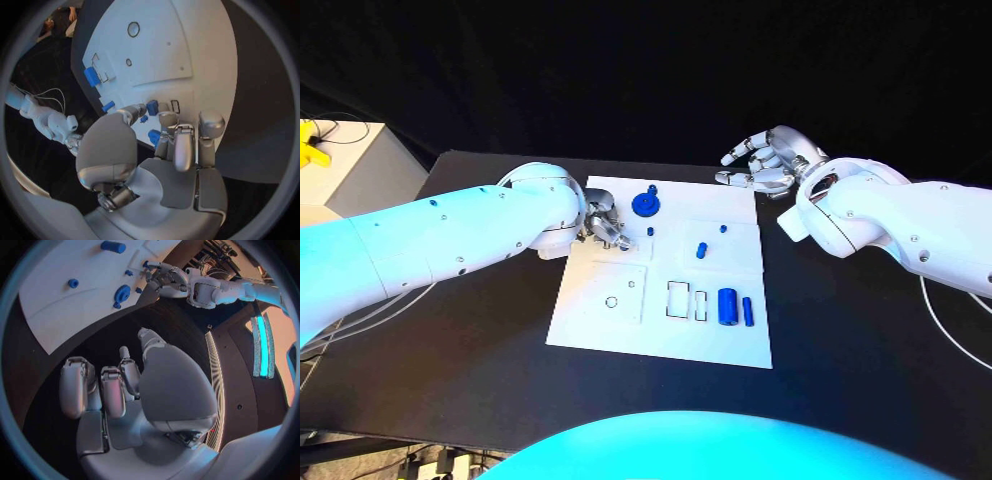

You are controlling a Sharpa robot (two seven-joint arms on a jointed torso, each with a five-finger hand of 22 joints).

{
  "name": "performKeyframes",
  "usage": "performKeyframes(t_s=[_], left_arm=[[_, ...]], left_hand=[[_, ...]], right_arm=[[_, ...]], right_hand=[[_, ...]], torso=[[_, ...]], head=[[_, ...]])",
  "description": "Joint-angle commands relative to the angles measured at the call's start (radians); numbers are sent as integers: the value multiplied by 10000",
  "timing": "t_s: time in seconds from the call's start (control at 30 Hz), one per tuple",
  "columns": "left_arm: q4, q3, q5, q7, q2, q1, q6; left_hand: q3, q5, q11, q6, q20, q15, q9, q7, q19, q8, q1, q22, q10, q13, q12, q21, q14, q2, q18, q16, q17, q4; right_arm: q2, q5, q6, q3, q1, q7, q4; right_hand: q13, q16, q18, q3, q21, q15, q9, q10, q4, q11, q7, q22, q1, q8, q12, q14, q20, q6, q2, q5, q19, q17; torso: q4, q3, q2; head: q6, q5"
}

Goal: Assemble the parts on the task board

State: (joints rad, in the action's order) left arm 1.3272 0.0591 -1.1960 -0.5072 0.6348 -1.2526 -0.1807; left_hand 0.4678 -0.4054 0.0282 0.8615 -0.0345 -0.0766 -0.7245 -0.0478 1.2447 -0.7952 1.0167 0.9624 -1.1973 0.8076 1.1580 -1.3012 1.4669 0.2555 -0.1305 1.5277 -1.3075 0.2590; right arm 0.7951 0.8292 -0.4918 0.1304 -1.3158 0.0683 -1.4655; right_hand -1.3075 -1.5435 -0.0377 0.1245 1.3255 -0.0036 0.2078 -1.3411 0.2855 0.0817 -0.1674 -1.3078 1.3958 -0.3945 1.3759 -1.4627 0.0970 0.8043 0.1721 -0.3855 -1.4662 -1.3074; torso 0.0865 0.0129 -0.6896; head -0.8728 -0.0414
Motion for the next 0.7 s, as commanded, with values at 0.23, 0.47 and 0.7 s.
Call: performKeyframes(t_s=[0.23,0.47,0.7], left_arm=[[456,-327,-71,-51,315,-130,36],[543,-567,779,-23,420,-310,55],[2,-640,1268,33,334,-441,156]], left_hand=[[-684,808,-91,112,-25,15,10,-8,22,116,134,-16,4,-2,68,62,729,-174,113,-46,-1590,336],[-909,890,-146,-47,-54,57,60,-72,-150,256,122,-293,313,-435,-216,211,687,-258,65,-101,-1482,332],[-1057,804,-352,-464,-196,235,249,-304,-521,647,584,-844,1061,-1312,-799,534,565,-506,-35,-229,-1229,316]], right_arm=[[21,30,43,-4,23,-111,23],[18,29,45,-4,36,-120,54],[22,29,60,-4,47,-122,67]], right_hand=[[-263,81,-173,38,-92,69,-18,71,41,1,11,-1162,-141,49,-78,-902,49,-85,17,78,-212,-1988],[-263,81,-173,38,-92,69,-18,71,41,1,11,-1162,-141,49,-78,-902,49,-85,17,78,-212,-1988],[-263,81,-173,38,-92,69,-18,71,41,1,11,-1162,-141,49,-78,-902,49,-85,17,78,-212,-1988]], torso=[[4,5,0],[-4,-1,-9],[7,-1,-10]], head=[[2,-1],[2,-28],[2,-42]])
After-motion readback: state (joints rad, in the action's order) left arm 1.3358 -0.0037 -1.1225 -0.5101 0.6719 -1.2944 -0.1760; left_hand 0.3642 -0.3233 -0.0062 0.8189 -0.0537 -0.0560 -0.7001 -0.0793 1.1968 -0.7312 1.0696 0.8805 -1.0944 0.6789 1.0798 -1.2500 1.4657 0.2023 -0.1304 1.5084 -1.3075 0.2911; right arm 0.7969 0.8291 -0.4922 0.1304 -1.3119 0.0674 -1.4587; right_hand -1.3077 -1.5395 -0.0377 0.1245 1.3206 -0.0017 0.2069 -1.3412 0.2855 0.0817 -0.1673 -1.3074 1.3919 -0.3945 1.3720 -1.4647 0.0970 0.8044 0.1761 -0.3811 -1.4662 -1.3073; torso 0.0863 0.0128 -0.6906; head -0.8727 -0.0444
